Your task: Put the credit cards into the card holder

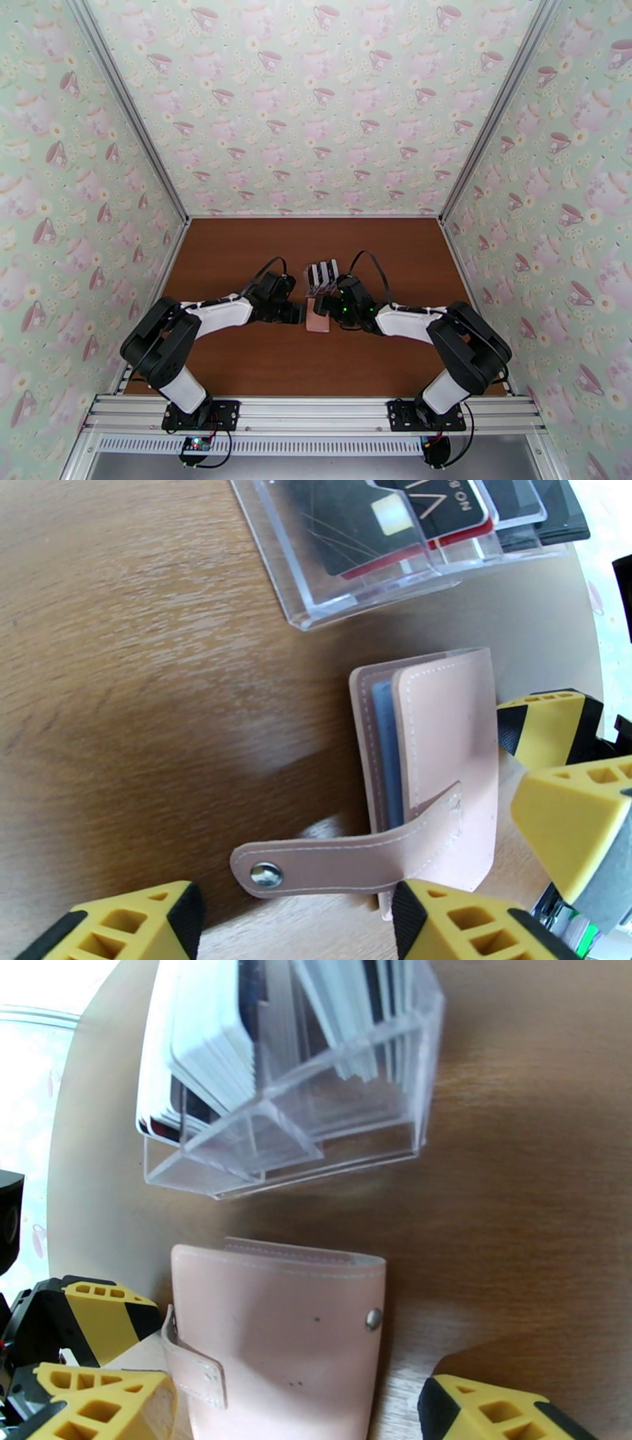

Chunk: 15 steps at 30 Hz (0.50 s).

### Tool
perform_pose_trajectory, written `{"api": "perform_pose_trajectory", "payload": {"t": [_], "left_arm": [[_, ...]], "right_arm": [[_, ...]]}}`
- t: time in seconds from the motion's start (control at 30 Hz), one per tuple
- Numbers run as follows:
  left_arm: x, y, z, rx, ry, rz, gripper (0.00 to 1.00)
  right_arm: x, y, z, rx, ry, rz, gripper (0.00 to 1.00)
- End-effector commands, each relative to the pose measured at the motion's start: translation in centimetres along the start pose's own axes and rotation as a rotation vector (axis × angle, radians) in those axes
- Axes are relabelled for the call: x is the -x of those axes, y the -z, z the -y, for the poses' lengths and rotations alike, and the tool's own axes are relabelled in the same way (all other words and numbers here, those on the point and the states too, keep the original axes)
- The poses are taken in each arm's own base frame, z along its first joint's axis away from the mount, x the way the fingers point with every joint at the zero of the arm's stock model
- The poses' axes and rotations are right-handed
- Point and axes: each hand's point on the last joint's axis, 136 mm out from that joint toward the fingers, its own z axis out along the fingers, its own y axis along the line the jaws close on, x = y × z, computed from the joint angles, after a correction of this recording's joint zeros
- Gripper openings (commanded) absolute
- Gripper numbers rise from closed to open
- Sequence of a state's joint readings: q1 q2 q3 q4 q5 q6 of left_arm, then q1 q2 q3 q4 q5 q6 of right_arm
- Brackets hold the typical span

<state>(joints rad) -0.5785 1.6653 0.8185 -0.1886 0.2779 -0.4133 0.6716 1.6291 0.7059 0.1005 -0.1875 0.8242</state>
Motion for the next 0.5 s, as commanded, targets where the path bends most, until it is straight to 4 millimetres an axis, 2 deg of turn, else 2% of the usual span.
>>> {"api": "perform_pose_trajectory", "payload": {"t": [0.0,0.47], "left_arm": [[-1.26,-1.06,-2.66,0.112,0.003,-0.044,0.64],[-1.83,-1.23,-3.64,0.164,-0.005,-0.070,0.48]], "right_arm": [[-2.32,-1.45,1.45,-0.022,-0.040,-0.088,0.85],[-2.43,-2.06,0.93,0.005,-0.051,-0.091,0.82]]}}
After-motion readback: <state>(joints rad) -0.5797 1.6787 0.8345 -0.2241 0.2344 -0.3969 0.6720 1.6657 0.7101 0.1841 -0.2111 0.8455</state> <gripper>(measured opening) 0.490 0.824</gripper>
